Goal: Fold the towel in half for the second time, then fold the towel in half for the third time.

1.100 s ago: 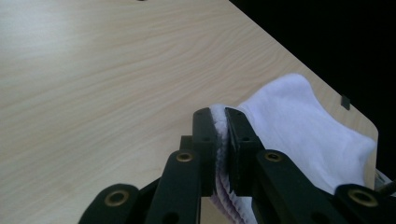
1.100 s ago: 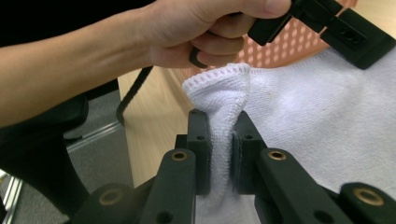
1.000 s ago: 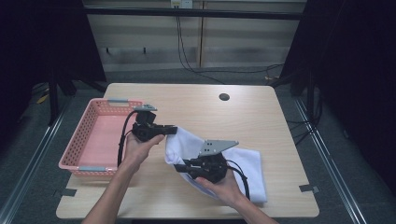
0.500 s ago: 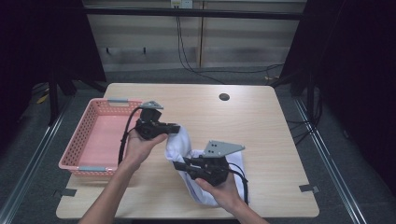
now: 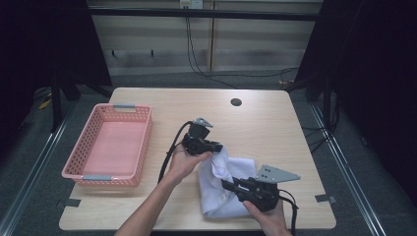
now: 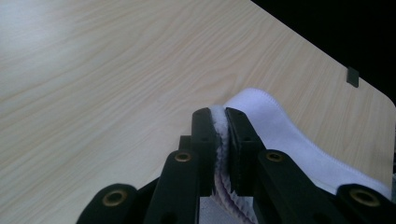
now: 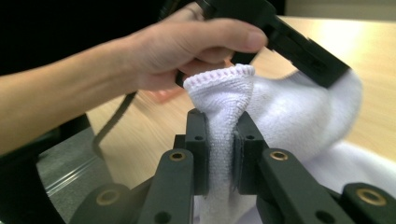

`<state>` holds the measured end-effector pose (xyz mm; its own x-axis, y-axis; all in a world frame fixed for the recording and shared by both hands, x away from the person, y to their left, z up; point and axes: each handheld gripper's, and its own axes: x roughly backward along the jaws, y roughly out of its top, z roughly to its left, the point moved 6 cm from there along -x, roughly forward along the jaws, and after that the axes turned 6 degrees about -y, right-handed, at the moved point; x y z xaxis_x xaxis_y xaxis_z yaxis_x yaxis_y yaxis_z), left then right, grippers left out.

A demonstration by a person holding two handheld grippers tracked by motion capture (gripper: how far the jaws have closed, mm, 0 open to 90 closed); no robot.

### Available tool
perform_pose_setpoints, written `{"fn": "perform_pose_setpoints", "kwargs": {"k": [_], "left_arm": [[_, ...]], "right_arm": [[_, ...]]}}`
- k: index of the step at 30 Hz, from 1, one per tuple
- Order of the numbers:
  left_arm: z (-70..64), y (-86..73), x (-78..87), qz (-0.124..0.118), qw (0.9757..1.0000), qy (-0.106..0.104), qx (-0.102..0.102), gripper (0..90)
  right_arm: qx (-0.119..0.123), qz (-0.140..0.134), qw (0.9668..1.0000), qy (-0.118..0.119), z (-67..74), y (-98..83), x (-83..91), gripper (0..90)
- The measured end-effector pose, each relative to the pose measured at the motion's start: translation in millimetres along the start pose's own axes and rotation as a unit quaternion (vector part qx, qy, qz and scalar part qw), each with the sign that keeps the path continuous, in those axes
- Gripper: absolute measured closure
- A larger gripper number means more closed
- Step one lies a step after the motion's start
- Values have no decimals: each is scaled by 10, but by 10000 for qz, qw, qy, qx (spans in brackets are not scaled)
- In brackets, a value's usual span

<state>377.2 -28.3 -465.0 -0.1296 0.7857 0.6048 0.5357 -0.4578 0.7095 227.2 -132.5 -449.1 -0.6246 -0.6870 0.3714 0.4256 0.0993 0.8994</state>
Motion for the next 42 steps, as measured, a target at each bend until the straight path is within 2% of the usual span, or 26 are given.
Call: {"fn": "perform_pose_setpoints", "kwargs": {"k": [3, 5, 9, 12, 15, 17, 19, 21, 23, 24, 26, 30, 32, 34, 35, 37, 42], "left_arm": [[-47, 5, -147, 117, 9999, -10, -59, 824], [-45, 4, -228, 161, 9999, 47, -6, 821], [-47, -22, -386, 145, 9998, -128, 103, 814], [-94, -19, -471, 133, 9996, -219, 82, 802], [-145, -2, -546, 122, 9995, -304, 36, 791], [-188, 17, -583, 51, 9991, -411, -44, 761], [-198, 39, -588, -10, 9994, -333, -87, 679], [-225, 63, -549, -74, 9993, -347, -154, 585], [-242, 80, -469, -182, 9992, -277, -204, 526], [-252, 84, -420, -246, 9988, -348, -246, 487], [-241, 85, -317, -320, 9987, -226, -330, 464], [-181, 49, -119, -499, 9984, -142, -211, 435], [-165, -27, -42, -486, 9985, -161, -191, 438], [-169, -133, 13, -391, 9988, -116, -264, 466], [-175, -190, 41, -336, 9989, -161, -272, 489], [-190, -304, 91, -341, 9988, -171, -311, 542], [-265, -592, 195, -105, 9987, -352, -366, 619]], "right_arm": [[-94, 155, 9998, -116, -107, -117, 101, 765], [-150, 254, 9993, -239, -181, -193, 164, 733], [-247, 517, 9975, -425, -323, -385, 284, 704], [-330, 742, 9955, -496, -398, -515, 361, 676], [-316, 904, 9938, -556, -438, -589, 418, 605], [-358, 959, 9931, -565, -445, -615, 444, 559], [-358, 983, 9928, -588, -455, -635, 470, 490], [-323, 1024, 9921, -642, -468, -640, 487, 413], [-287, 970, 9928, -645, -492, -621, 501, 375], [-287, 996, 9920, -726, -522, -614, 507, 332], [-343, 947, 9923, -723, -578, -588, 509, 313], [-329, 853, 9921, -863, -678, -514, 481, 280], [-217, 849, 9914, -969, -743, -460, 450, 272], [-285, 760, 9913, -1041, -818, -385, 414, 272], [-246, 758, 9911, -1069, -856, -349, 384, 274], [-232, 788, 9902, -1133, -937, -282, 304, 289], [-221, 962, 9881, -1176, -1148, -133, 36, 325]]}}
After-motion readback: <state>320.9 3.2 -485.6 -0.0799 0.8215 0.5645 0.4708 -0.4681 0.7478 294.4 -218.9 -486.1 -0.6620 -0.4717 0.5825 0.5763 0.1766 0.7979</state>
